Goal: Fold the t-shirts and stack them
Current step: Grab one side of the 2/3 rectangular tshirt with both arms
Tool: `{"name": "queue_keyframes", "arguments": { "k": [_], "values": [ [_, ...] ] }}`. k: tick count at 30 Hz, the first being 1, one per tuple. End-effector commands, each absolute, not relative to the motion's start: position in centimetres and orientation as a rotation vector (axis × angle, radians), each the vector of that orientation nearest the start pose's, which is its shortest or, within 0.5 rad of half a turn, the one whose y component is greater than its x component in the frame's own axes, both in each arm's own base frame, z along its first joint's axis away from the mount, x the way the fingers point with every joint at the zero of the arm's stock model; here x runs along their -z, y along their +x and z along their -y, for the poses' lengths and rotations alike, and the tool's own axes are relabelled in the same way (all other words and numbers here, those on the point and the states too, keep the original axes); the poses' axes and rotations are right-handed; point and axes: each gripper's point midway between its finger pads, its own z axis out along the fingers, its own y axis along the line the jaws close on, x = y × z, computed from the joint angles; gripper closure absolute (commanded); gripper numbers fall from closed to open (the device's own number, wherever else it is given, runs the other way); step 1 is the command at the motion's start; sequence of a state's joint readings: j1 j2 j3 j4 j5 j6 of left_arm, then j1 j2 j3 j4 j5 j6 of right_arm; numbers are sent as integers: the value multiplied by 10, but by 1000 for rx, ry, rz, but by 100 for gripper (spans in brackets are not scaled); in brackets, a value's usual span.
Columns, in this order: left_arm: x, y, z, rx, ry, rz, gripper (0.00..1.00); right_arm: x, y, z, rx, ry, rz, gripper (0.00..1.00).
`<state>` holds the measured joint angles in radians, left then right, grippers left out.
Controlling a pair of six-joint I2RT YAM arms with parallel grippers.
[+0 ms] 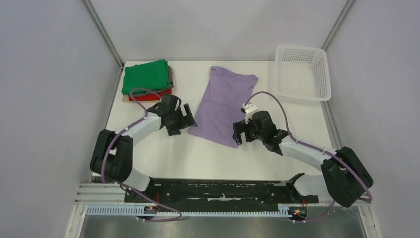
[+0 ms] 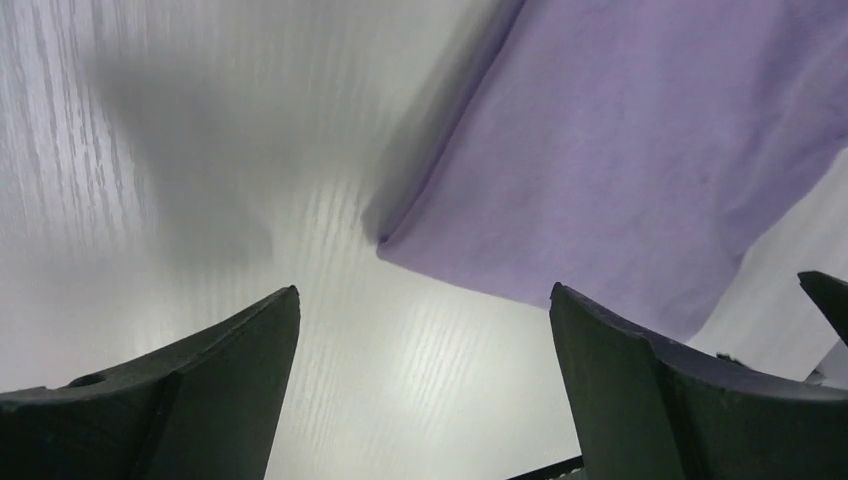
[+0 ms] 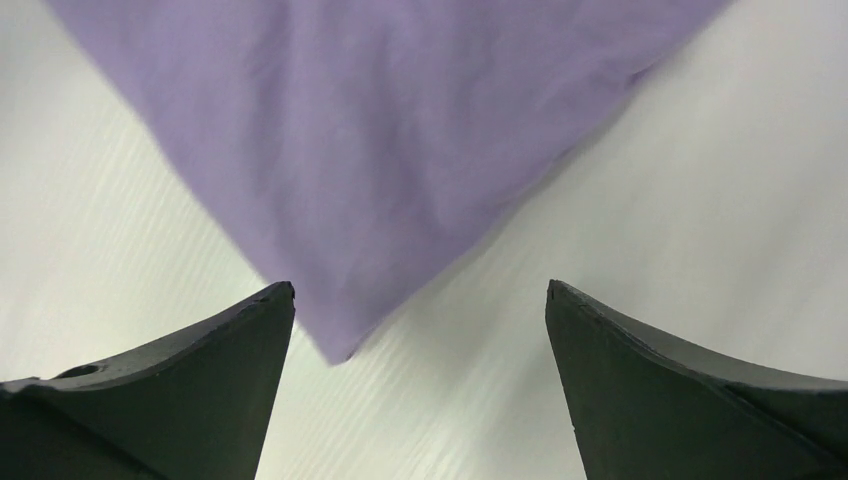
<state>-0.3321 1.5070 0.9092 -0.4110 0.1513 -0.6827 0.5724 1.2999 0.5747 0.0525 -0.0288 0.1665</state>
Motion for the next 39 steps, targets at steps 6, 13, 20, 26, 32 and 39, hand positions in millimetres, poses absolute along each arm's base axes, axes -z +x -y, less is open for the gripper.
{"name": "queue_keyframes", "arguments": {
  "k": [6,13,20,26,32,39],
  "values": [
    [-35,302,173,632,-502,-2668,13,-69,250,-221,-438,-845,-2073,2],
    [-17,296,180,644,-593,-2704,38,-64,240,-227,-385,-952,-2016,7],
    [-17,290,182,658,-620,-2708,64,-66,236,-236,-356,-1069,-1952,13],
    [-25,292,181,642,-606,-2698,98,-64,226,-255,-397,-1215,-1898,23],
    [-28,296,178,614,-599,-2695,98,-56,232,-262,-337,-1314,-1918,31],
    [-33,295,177,613,-599,-2687,98,-35,231,-253,-275,-1330,-2027,42]
  ]
}}
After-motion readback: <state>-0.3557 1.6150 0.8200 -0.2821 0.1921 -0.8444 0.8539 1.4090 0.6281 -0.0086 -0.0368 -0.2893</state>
